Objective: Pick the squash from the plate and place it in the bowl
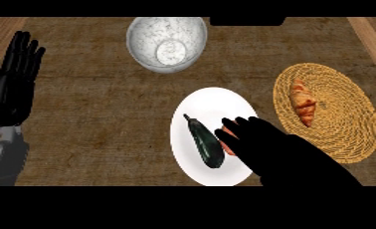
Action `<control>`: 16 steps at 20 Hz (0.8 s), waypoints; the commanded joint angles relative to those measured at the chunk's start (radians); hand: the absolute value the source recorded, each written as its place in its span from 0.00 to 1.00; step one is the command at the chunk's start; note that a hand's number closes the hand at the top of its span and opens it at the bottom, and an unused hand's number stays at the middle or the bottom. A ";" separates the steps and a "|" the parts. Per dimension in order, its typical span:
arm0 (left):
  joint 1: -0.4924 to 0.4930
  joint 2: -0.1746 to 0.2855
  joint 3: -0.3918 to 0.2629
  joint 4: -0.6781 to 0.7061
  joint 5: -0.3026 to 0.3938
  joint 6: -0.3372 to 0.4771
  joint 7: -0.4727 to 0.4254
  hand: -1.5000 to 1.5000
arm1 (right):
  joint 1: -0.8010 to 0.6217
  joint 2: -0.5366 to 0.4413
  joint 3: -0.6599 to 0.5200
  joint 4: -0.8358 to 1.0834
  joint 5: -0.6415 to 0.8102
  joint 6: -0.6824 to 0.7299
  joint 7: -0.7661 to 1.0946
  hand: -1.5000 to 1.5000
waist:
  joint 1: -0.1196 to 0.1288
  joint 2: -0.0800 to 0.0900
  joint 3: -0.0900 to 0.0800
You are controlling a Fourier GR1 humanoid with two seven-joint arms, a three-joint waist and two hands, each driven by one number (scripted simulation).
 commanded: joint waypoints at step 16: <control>0.010 -0.043 0.058 -0.024 -0.055 -0.034 0.026 0.50 | 0.184 0.141 -0.033 0.179 0.303 0.145 -0.161 0.00 | -0.003 0.000 0.001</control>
